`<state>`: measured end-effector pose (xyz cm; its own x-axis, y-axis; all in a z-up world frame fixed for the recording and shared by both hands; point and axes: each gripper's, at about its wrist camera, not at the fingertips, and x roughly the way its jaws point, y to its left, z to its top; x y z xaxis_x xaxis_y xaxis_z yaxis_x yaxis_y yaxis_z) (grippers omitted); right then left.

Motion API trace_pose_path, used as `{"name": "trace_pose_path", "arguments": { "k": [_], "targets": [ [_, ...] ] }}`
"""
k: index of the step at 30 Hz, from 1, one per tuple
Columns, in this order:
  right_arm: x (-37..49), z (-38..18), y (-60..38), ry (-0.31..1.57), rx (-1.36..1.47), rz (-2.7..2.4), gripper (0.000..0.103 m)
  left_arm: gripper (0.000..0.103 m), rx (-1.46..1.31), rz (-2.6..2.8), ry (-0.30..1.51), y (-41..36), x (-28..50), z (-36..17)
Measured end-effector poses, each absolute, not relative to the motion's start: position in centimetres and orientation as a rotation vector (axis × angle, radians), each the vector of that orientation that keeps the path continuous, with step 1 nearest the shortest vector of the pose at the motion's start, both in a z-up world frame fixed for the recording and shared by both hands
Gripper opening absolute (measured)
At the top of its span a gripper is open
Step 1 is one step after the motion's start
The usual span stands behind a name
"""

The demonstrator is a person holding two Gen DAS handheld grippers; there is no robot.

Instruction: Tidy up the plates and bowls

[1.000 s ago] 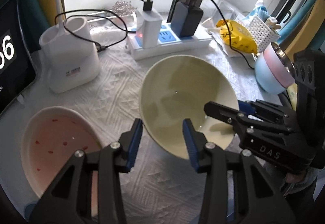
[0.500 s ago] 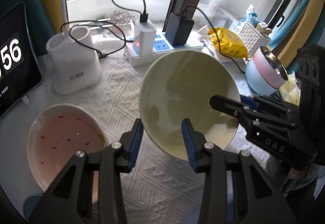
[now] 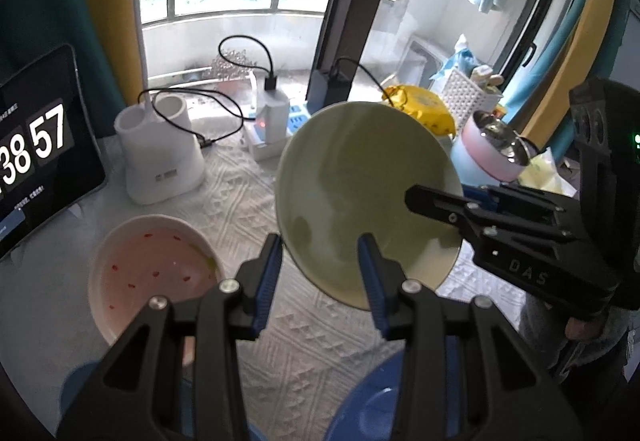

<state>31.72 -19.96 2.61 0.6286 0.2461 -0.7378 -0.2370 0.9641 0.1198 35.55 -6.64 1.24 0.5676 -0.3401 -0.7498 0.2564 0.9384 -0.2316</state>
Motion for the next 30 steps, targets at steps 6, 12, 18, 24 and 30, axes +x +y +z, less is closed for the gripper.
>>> {"name": "trace_pose_path", "arguments": {
  "k": [6,12,18,24,30],
  "targets": [
    [29.9,4.2,-19.1,0.839,-0.014,0.279,0.021,0.040,-0.106,-0.366,0.869,-6.1,33.1,2.7],
    [27.4,5.5,-18.4,0.830,-0.029,0.296,0.021,0.040,-0.093,-0.383,0.836,-5.8,30.1,3.9],
    [24.9,6.3,-17.7,0.821,-0.050,0.305,0.021,0.040,-0.074,-0.390,0.810,-5.8,27.3,4.6],
    [22.8,6.2,-17.3,0.827,-0.062,0.305,0.021,0.040,-0.049,-0.385,0.791,-6.0,24.7,4.5],
    [20.8,5.2,-16.9,0.849,-0.065,0.307,0.021,0.040,-0.026,-0.372,0.749,-6.1,21.9,4.4]
  ]
}}
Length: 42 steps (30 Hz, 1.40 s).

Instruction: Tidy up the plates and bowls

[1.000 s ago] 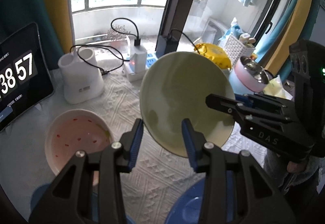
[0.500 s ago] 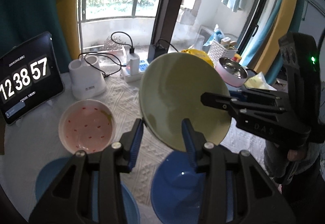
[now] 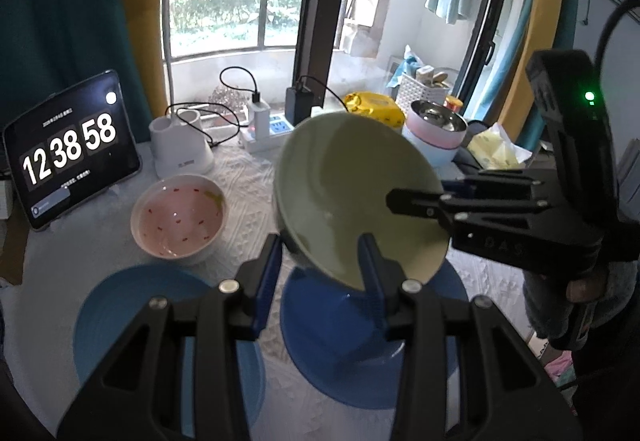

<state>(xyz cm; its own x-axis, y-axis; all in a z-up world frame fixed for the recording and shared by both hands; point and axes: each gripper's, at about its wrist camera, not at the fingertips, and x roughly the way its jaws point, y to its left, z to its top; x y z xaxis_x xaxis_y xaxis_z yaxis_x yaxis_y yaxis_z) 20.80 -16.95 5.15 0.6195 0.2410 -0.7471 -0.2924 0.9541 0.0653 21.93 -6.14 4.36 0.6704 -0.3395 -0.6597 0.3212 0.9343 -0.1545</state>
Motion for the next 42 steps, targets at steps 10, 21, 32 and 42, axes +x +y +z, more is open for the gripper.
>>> {"name": "trace_pose_path", "arguments": {
  "k": [10,21,32,42],
  "targets": [
    [18.8,3.1,-17.1,0.910,-0.054,0.314,0.021,0.040,-0.023,-0.373,0.767,-6.4,19.9,2.5],
    [17.4,0.9,-18.1,0.965,-0.027,0.314,0.021,0.040,0.011,-0.397,0.811,-7.6,18.2,0.5],
    [17.0,-1.1,-18.4,1.031,-0.035,0.309,0.021,0.040,0.030,-0.412,0.892,-8.3,17.9,-1.9],
    [17.0,-1.4,-18.1,1.042,-0.079,0.292,0.021,0.044,0.083,-0.403,0.867,-8.8,17.7,-1.9]
  ]
}}
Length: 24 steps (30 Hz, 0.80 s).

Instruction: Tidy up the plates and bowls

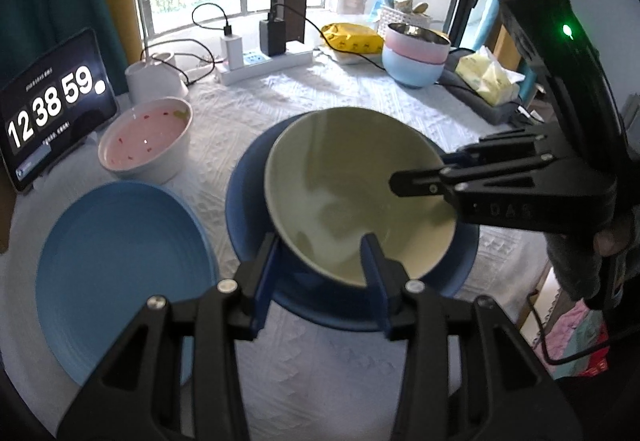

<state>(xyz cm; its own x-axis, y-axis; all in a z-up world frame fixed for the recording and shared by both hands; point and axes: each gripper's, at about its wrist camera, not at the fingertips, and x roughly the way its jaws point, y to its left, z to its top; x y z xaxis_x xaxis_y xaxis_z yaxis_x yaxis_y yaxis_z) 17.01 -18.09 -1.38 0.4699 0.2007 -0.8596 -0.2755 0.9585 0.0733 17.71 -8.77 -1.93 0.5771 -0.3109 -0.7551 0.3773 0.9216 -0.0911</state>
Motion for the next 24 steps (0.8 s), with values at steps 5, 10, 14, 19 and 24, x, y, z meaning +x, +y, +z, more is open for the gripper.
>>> {"name": "trace_pose_path", "arguments": {
  "k": [5,10,14,19,24],
  "targets": [
    [17.1,-1.5,-17.7,1.041,-0.113,0.275,0.021,0.046,0.084,-0.405,0.863,-8.7,17.8,-1.9],
    [16.7,-1.6,-17.1,1.040,-0.188,0.269,0.021,0.046,0.083,-0.416,0.853,-8.6,17.6,-1.7],
    [16.6,-1.7,-17.3,1.038,-0.190,0.290,0.027,0.046,0.079,-0.411,0.851,-8.5,17.5,-1.6],
    [16.6,-1.7,-17.0,1.028,-0.212,0.288,0.027,0.046,0.077,-0.410,0.848,-8.4,17.5,-1.7],
    [16.3,-1.3,-17.0,1.011,-0.240,0.273,0.027,0.046,0.063,-0.404,0.835,-7.8,17.5,-1.4]
  ]
}}
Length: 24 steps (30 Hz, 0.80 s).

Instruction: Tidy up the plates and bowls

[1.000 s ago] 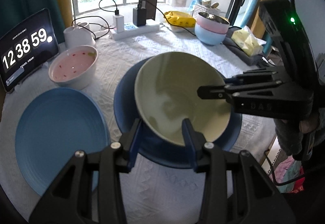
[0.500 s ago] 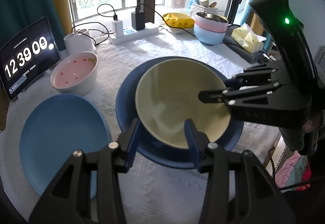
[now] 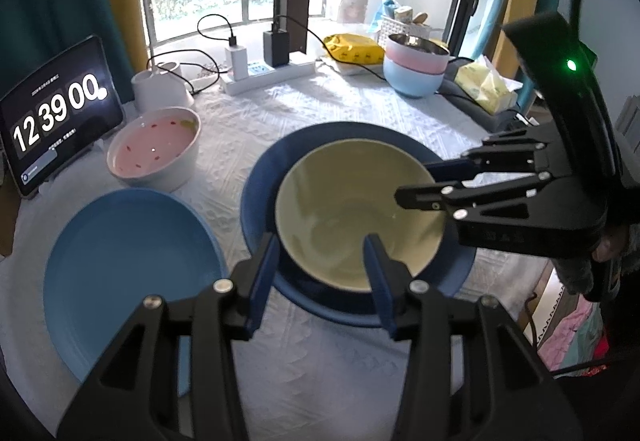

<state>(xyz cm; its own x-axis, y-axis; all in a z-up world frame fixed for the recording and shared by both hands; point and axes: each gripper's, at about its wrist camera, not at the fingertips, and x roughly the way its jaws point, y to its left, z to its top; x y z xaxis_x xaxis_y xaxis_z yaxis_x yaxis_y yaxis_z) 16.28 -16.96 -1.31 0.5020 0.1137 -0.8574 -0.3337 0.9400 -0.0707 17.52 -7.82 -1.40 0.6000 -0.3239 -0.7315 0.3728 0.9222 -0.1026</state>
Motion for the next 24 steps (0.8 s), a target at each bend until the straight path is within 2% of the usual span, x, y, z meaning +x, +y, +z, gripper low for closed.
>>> {"name": "trace_pose_path", "arguments": {
  "k": [12,24],
  "targets": [
    [15.7,1.8,-17.7,0.921,-0.235,0.244,0.030,0.046,0.026,-0.408,0.781,-6.6,17.1,0.4],
    [16.4,2.4,-15.5,0.909,-0.251,0.281,0.030,0.046,0.014,-0.353,0.715,-4.1,17.7,2.3]
  ]
}}
